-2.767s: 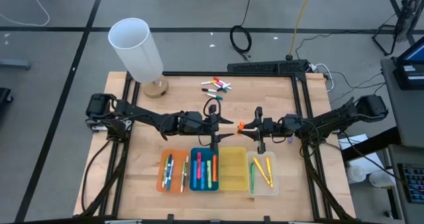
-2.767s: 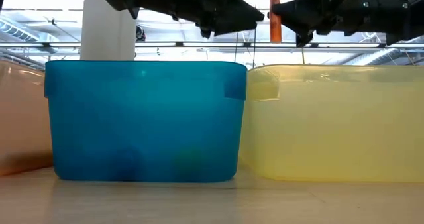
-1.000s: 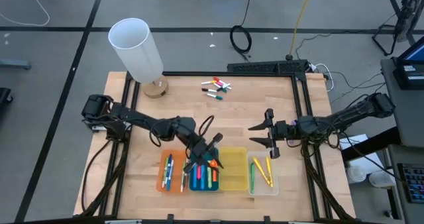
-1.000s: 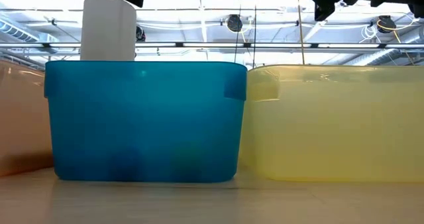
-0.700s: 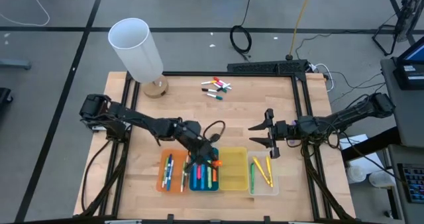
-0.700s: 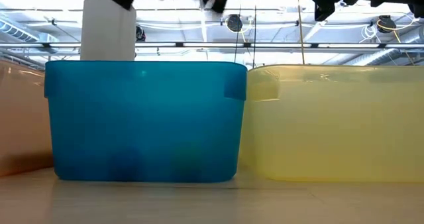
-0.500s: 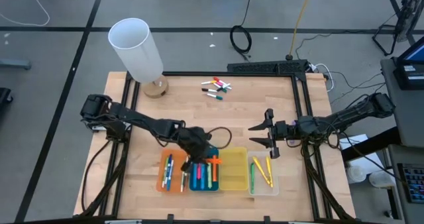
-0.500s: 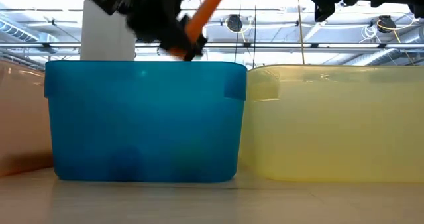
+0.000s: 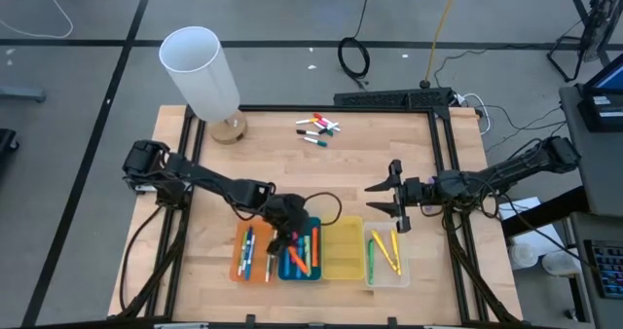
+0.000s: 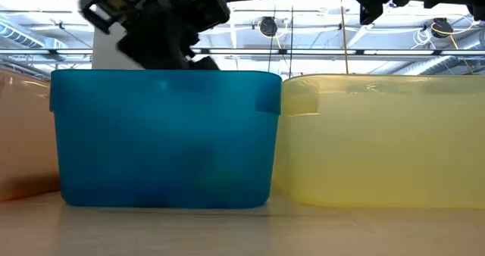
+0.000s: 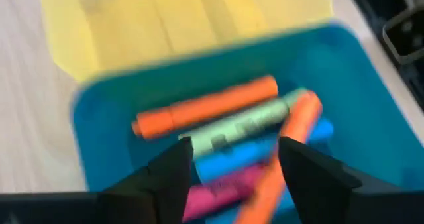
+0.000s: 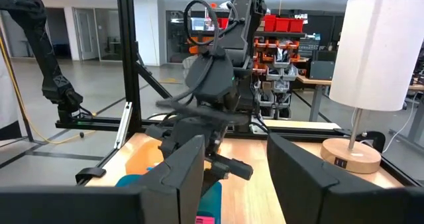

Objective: Pick & Place Markers
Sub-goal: Put the purple highlighter pen into the blue bin

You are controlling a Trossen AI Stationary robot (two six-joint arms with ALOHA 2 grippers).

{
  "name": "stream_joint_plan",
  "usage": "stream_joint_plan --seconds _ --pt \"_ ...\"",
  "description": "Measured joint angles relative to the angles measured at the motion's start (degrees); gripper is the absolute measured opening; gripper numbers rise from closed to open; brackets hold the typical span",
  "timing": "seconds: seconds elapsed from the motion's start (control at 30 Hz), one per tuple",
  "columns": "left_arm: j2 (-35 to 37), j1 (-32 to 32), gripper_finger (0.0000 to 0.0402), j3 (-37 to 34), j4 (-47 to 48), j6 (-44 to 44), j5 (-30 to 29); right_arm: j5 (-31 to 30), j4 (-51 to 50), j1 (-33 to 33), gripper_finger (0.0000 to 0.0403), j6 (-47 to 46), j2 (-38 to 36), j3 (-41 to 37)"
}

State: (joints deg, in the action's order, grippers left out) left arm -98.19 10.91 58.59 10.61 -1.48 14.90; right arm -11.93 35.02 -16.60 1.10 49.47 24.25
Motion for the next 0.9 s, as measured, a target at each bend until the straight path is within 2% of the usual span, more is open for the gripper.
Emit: stream_joint_plan --seconds 0.3,0.53,0.9 --pt "0.0 -1.9 0.0264 0.0 -19.8 3.2 0.0 0.0 -0.1 0.0 0.015 0.0 0.0 0.0" --pt "0.0 -1.2 0.0256 0.0 -25.5 3.3 0.1 0.0 -0.1 0.0 0.0151 0.0 0.0 0.0" --pt "0.0 -1.0 0.0248 0.0 -25.5 3.2 0.2 0.0 -0.2 0.0 0.0151 0.0 0.0 0.0"
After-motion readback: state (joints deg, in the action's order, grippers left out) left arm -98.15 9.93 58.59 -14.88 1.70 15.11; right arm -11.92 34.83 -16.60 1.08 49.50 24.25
